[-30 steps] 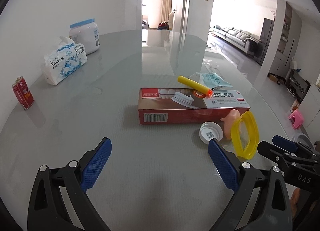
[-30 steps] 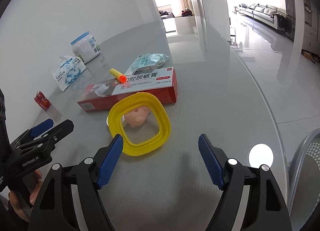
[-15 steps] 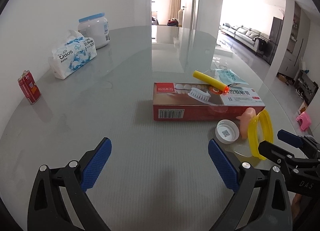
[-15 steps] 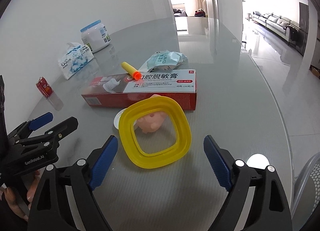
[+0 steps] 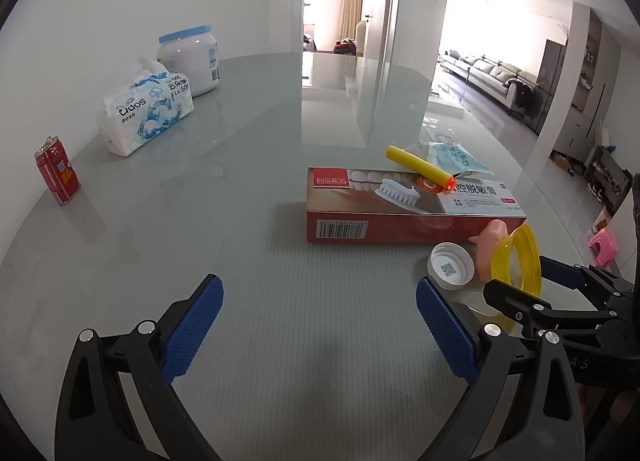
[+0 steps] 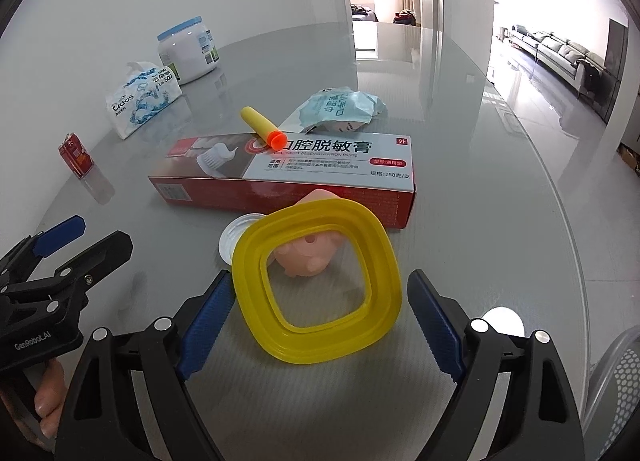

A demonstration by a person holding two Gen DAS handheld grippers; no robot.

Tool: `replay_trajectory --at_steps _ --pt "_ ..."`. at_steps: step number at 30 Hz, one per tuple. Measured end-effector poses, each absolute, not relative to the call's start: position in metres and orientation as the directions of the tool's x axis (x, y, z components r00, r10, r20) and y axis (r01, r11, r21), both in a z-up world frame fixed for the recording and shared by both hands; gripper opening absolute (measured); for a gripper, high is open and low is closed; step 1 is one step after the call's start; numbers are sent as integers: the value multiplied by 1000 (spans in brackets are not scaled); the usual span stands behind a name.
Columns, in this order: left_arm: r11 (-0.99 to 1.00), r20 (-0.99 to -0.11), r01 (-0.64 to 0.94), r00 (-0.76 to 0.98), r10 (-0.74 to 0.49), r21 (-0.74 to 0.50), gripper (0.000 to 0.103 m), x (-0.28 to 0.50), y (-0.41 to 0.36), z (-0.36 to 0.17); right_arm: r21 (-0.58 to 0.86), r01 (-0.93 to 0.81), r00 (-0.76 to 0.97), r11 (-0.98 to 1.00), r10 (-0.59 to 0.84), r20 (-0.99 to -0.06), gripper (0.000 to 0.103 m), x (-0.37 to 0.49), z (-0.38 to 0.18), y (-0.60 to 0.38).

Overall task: Collect trash
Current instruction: 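Close the right gripper on the yellow plastic ring, then grasp the white bottle cap with the left gripper while the right holds the ring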

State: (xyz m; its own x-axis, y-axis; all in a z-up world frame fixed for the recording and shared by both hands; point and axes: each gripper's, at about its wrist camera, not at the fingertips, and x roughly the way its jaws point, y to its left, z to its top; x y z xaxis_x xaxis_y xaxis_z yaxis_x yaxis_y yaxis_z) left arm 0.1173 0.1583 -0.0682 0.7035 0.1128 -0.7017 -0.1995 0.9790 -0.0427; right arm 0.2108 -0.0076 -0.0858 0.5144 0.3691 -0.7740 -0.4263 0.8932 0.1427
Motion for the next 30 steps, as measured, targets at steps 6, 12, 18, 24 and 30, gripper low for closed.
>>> replay_trajectory --at_steps 6,12,18,24,30 --pt "979 -701 -200 704 115 -40 95 117 158 -68 134 -431 524 892 368 -768 72 209 -84 -6" --pt "979 -700 -198 705 114 -40 95 117 158 -69 110 -428 554 897 357 -752 71 200 -81 -6" --pt "983 -698 -181 709 101 -42 95 118 157 -69 188 -356 576 915 373 -727 71 182 -74 -34" --pt "990 -706 -133 705 63 -45 95 118 141 -71 256 -240 601 936 350 -718 71 155 -76 -76" --pt "996 -723 -89 690 41 -29 95 123 122 -71 285 -194 618 939 342 -708 71 133 -74 -101"
